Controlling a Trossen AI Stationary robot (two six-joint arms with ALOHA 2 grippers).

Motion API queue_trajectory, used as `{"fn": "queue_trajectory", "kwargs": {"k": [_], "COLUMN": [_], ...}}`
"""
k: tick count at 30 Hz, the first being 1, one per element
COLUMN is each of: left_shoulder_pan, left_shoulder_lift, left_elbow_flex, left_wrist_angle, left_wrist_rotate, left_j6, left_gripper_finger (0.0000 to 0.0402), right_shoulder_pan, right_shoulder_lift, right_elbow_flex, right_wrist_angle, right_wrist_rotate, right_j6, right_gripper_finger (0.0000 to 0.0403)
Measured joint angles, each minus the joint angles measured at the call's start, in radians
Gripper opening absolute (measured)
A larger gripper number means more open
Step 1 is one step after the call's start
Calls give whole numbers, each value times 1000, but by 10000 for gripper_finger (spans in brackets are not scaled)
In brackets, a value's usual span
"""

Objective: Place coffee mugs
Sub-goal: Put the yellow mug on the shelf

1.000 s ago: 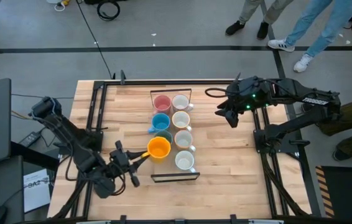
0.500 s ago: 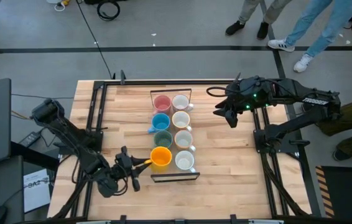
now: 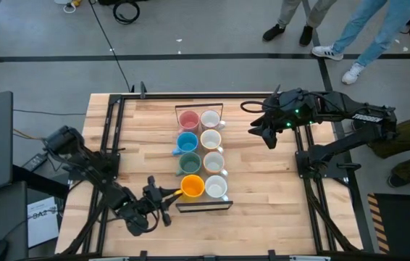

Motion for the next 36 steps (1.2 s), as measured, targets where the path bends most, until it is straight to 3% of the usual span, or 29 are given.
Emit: {"fn": "queue_trajectory", "kwargs": {"k": [13,23,36], "left_shoulder_pan": [5,7,7], "left_shoulder_lift": [33,32,32], "left_elbow_flex": [1,1,1], "left_wrist_angle": [9,-19,-26], "left_wrist_rotate": [34,151,155], "left_j6": [20,23,25], "left_gripper_finger": [72,76,79], "right_shoulder_pan": [0,0,0], "right_shoulder_lift": [0,0,0], "right_elbow_flex": [0,0,0], "right_wrist_angle": [0,0,0], "right_wrist_rotate": [0,0,0], "right_j6": [0,0,0], "right_gripper_finger": [164,165,165]}}
